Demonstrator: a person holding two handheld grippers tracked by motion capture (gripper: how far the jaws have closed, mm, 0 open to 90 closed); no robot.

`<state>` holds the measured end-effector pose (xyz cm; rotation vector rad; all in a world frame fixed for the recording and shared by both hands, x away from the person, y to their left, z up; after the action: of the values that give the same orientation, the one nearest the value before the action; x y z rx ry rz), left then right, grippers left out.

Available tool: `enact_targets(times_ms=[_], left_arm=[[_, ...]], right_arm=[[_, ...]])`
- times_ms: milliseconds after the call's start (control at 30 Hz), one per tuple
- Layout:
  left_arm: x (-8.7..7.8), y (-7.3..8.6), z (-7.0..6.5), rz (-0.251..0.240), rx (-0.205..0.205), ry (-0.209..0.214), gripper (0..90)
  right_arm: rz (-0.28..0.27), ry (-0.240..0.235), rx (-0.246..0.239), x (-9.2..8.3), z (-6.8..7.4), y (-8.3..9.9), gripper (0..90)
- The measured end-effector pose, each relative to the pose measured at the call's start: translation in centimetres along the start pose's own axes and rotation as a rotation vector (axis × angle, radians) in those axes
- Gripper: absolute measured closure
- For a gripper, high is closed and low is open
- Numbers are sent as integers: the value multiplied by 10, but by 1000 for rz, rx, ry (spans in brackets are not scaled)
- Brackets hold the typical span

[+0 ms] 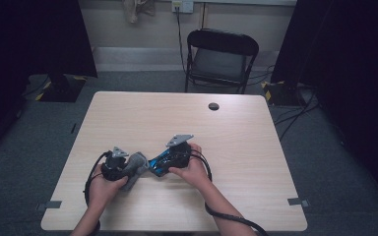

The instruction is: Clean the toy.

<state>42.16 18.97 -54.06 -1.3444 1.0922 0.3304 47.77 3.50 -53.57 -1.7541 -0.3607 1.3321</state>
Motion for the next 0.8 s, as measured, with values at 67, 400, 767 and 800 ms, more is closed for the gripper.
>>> enact_targets(times_ms=[67,400,767,800], left_arm=[[1,0,-8,11,27,15,682],[1,5,-38,61,91,72,697],[-4,13,-59,99,107,143,702],[-4,14,-63,106,111,162,703]], right_arm=[[-2,0,-1,0,0,0,126],[-14,3,6,0,0,1,127],[-17,5,6,0,0,1,127],[-17,5,6,0,0,1,127]])
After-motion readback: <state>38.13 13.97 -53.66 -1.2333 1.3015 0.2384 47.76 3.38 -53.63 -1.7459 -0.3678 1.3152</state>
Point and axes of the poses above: each handheld gripper's, and its own axes: x roughly forward along the jaws, y roughly out of its underside, z roughly to its left, the point moved 8 cm from there along x, roughly forward along the jaws, and after that the axes turned 7 degrees about -x, right-handed, at the moved point
